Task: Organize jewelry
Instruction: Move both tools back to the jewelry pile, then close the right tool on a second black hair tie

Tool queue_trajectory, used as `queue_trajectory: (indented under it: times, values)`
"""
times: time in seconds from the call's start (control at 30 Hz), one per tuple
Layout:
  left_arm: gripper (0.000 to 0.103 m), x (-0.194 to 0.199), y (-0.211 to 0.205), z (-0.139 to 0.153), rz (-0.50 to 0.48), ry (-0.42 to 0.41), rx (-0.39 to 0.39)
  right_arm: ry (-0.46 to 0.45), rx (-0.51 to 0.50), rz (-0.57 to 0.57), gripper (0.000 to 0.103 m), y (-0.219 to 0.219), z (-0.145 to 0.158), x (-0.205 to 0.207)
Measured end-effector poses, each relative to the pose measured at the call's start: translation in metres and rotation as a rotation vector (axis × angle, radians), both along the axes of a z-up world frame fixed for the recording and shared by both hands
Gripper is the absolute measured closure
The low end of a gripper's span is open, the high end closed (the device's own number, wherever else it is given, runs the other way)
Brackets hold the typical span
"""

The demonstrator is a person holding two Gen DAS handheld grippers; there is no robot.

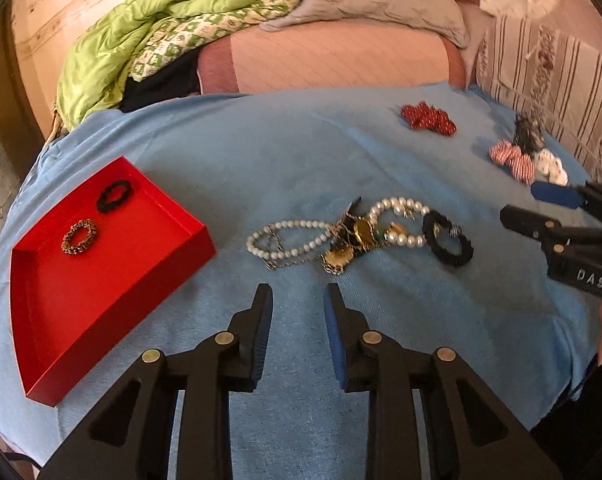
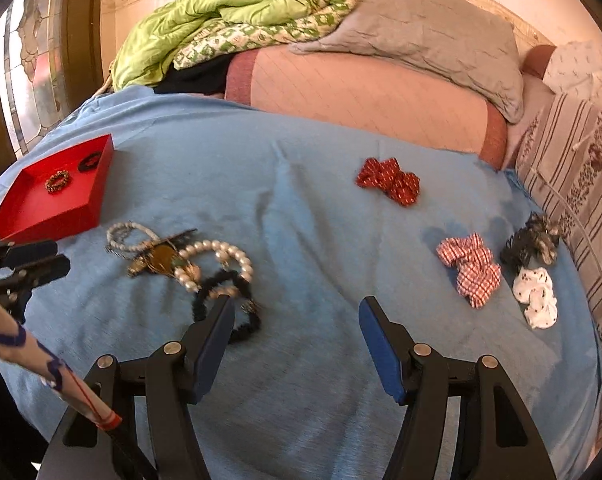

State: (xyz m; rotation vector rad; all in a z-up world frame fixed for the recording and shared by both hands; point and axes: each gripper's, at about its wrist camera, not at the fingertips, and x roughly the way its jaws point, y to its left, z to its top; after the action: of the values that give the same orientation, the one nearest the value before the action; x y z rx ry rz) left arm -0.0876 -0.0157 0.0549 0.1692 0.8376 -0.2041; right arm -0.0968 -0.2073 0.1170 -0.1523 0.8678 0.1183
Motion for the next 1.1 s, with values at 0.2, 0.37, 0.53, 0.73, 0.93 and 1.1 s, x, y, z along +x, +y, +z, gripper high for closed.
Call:
queue_trajectory:
  times: [0.2, 0.37, 0.53, 0.73, 0.93, 1.1]
  values:
    - [0.078, 0.006, -0.001, -0.007, 0.004, 0.012, 0.012, -0.006, 0.033, 0.015, 0.043, -0.006, 0.001, -0.002]
    - [0.078, 0.012, 0.003, -0.010, 0.010, 0.024, 0.006, 0.027, 0.135, -0.014, 0.066, -0.022, 0.000, 0.003]
    - [0.077, 0.015, 0.011, -0.008, 0.019, 0.026, -0.019, 0.036, 0.187, 0.049, 0.066, -0.012, -0.001, 0.003]
    - [0.077, 0.017, 0.014, -0.009, 0.026, 0.037, -0.027, 0.091, 0.143, 0.191, 0.066, 0.036, -0.016, 0.008]
    - [0.076, 0.018, 0.019, -0.009, 0.033, 0.039, -0.038, 0.158, 0.100, 0.186, 0.066, 0.053, -0.037, 0.028]
    - [0.074, 0.021, 0.026, -0.009, 0.035, 0.054, -0.062, 0.186, 0.106, 0.178, 0.094, 0.049, -0.042, 0.030]
